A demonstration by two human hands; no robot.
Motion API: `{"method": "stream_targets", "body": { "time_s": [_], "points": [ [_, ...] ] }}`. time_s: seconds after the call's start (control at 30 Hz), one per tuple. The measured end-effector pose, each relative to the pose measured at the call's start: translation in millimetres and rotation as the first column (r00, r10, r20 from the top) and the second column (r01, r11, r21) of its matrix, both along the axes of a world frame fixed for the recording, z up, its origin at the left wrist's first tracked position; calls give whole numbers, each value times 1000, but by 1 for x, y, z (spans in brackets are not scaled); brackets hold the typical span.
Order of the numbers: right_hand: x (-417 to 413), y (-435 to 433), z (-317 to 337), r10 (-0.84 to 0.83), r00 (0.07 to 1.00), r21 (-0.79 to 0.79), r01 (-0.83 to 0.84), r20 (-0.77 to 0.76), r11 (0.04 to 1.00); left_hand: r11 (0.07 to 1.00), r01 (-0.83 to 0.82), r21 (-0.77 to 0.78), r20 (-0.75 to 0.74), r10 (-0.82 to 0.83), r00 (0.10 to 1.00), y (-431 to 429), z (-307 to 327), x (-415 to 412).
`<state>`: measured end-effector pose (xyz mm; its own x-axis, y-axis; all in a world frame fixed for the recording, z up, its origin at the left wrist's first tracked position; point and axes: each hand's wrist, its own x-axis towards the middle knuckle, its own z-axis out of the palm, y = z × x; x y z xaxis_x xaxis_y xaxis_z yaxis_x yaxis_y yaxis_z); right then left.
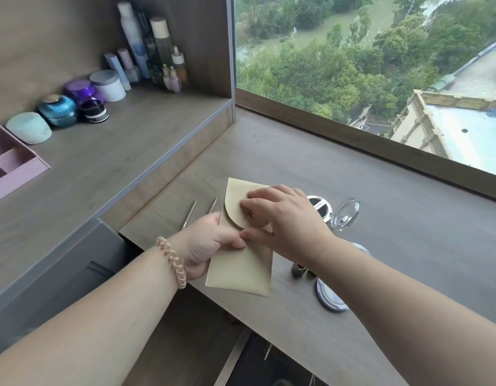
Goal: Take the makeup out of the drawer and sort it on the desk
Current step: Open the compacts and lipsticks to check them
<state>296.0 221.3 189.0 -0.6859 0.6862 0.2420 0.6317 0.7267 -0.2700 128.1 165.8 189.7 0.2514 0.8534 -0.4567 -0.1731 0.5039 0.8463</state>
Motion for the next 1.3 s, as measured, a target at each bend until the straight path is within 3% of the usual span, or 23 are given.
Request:
{"method": "stream_targets", "body": {
  "time_s": [0.2,0.3,0.4,0.5,0.63,0.83,0.97,1.03,1.07,1.13,1.2,1.3],
  "points": [
    [-10,-6,-2,-6,993,161,-13,117,987,999,-38,-16,-95,36,995,0,2,8],
    [-10,-4,-3,31,990,128,-49,136,991,995,-94,-25,-89,91,992,-3,1,10],
    [-9,-5,-1,55,997,124,-62,52,990,988,-145,-49,-47,142,989,-5,0,9],
    [-9,-8,-5,59,997,236,-47,-45,971,983,-168,-69,-33,166,986,-6,1,8],
    [-8,-8,-18,86,995,342,-64,-51,938,979,-182,-93,-44,179,983,-8,-1,8],
    [-11,-7,-22,96,995,290,-94,10,952,976,-189,-105,-58,184,981,-8,-7,5],
    [-14,-7,-42,88,985,159,-111,147,981,984,-164,-71,-197,147,969,-7,-19,5],
    [-13,-8,-55,70,972,118,-99,226,988,972,-234,-10,-408,209,888,-1,-38,-5],
    [-13,-9,-60,54,963,93,-82,264,992,958,-285,40,-571,257,780,3,-51,-14],
    [-13,-10,-70,21,935,65,-47,355,997,936,-336,101,-853,255,454,7,-69,-37],
    [-13,-11,-76,-2,882,57,-28,471,998,939,-339,58,-961,145,237,8,-82,-55],
    [-13,-15,-82,21,795,22,-43,606,999,929,-369,-10,-989,45,140,13,-94,-67]
  ]
}}
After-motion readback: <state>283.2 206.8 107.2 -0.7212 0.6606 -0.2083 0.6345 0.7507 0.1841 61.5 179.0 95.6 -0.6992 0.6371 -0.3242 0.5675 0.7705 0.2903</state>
